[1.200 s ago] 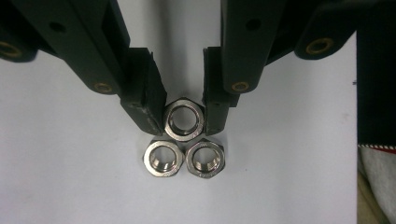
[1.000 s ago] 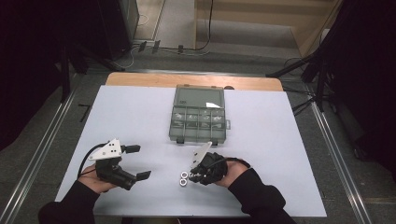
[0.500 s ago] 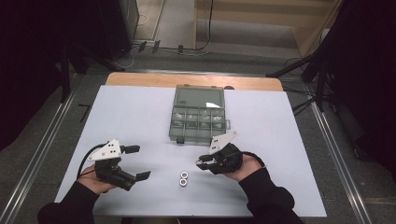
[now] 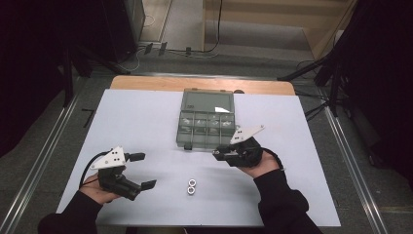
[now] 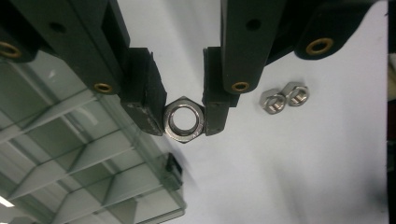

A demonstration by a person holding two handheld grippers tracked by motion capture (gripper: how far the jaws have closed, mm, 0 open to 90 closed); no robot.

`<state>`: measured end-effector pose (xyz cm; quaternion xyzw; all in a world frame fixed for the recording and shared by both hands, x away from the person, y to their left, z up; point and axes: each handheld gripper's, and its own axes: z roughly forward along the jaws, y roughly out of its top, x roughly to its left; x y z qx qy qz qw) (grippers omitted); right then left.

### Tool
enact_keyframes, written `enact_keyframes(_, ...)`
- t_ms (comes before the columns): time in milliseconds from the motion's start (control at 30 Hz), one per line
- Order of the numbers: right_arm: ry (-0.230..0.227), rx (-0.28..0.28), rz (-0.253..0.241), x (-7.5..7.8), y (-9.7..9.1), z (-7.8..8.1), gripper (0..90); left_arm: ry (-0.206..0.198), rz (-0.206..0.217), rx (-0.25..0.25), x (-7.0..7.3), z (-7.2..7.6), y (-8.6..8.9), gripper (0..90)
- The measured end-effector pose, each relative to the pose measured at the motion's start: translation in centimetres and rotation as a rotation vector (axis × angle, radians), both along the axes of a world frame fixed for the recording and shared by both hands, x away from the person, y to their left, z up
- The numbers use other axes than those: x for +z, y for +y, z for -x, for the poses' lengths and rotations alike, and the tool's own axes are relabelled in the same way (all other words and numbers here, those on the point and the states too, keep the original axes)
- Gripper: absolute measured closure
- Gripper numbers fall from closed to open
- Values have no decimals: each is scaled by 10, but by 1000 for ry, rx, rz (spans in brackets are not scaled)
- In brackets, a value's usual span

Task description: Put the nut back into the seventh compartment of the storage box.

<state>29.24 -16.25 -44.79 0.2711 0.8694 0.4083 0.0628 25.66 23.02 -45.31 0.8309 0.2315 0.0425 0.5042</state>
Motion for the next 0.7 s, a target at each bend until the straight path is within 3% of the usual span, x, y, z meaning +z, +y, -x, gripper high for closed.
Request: enact_keyframes(700, -35, -116, -50, 2, -8, -38, 718, -1, -12, 7, 0, 3, 2, 0)
